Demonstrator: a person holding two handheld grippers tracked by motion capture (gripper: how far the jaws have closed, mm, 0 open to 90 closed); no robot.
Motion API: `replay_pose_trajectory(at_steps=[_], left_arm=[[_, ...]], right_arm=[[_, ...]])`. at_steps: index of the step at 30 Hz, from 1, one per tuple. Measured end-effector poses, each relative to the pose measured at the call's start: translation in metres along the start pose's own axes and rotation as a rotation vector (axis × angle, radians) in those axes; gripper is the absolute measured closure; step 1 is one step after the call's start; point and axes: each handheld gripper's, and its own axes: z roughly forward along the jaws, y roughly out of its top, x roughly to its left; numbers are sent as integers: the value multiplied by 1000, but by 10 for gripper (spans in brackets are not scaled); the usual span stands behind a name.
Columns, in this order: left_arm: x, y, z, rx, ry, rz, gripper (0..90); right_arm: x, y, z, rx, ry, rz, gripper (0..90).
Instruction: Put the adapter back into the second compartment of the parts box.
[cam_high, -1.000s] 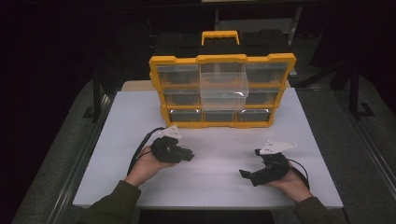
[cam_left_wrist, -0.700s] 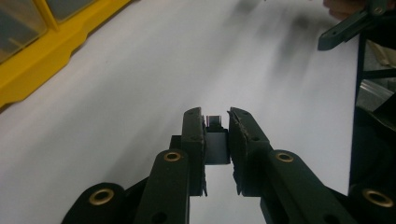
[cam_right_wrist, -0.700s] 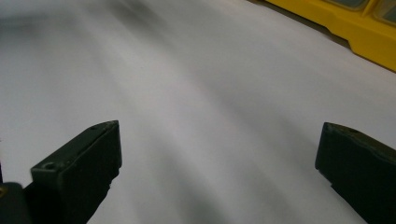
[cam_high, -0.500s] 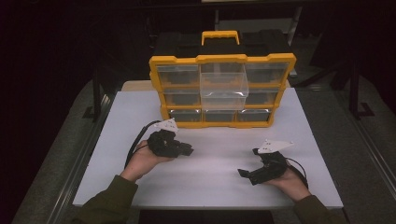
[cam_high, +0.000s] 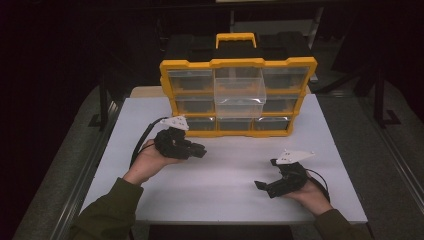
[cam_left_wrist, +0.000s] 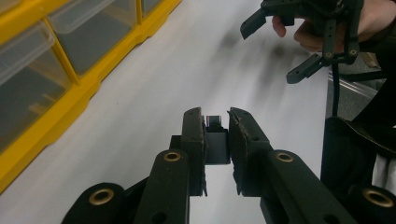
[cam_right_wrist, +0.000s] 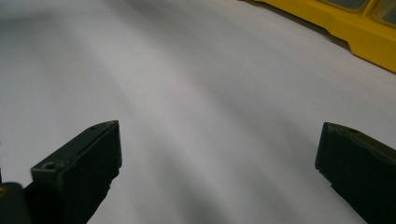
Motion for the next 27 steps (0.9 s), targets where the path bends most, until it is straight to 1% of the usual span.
replay_pose_trajectory(at_steps=[10, 16, 18, 27], left_arm=[[0, 16, -13, -12, -1, 11, 767], [0, 25, -19, -13, -8, 30, 767], [0, 28, -21, -17, -18, 31, 767], [3, 39, -32, -28, -25, 33, 767]], right_arm=[[0, 0, 0, -2, -1, -1, 1], [0, 0, 0, -2, -1, -1, 1], [0, 0, 0, -2, -1, -2, 1], [1, 0, -1, -1, -1, -2, 1]])
